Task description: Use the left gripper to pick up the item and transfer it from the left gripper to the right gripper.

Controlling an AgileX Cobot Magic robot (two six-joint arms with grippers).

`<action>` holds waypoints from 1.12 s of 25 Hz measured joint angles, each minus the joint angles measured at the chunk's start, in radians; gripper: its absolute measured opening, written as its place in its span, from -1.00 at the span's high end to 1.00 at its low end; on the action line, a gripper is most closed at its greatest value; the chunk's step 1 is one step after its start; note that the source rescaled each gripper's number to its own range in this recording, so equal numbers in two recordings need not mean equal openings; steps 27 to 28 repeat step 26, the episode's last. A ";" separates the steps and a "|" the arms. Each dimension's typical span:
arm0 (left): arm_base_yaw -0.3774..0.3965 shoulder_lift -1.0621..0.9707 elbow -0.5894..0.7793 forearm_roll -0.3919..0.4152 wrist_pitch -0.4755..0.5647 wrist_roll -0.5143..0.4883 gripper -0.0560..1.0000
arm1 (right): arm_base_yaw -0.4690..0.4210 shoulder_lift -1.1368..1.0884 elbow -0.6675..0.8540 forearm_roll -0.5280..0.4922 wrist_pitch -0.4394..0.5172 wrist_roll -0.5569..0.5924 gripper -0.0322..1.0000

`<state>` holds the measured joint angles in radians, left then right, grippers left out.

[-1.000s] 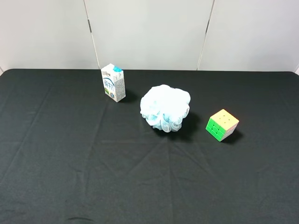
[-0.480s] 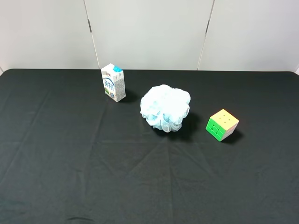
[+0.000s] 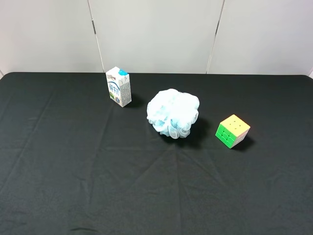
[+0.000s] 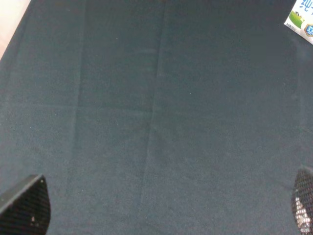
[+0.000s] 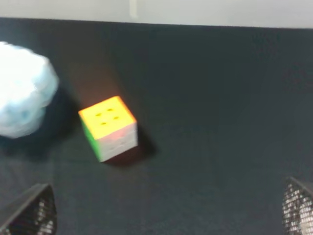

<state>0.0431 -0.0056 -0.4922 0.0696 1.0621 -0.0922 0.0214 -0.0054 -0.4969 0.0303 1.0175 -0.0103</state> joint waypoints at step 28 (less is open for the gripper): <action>0.000 0.000 0.000 0.000 0.000 0.000 -0.95 | -0.034 0.000 0.000 0.000 0.000 0.001 -0.99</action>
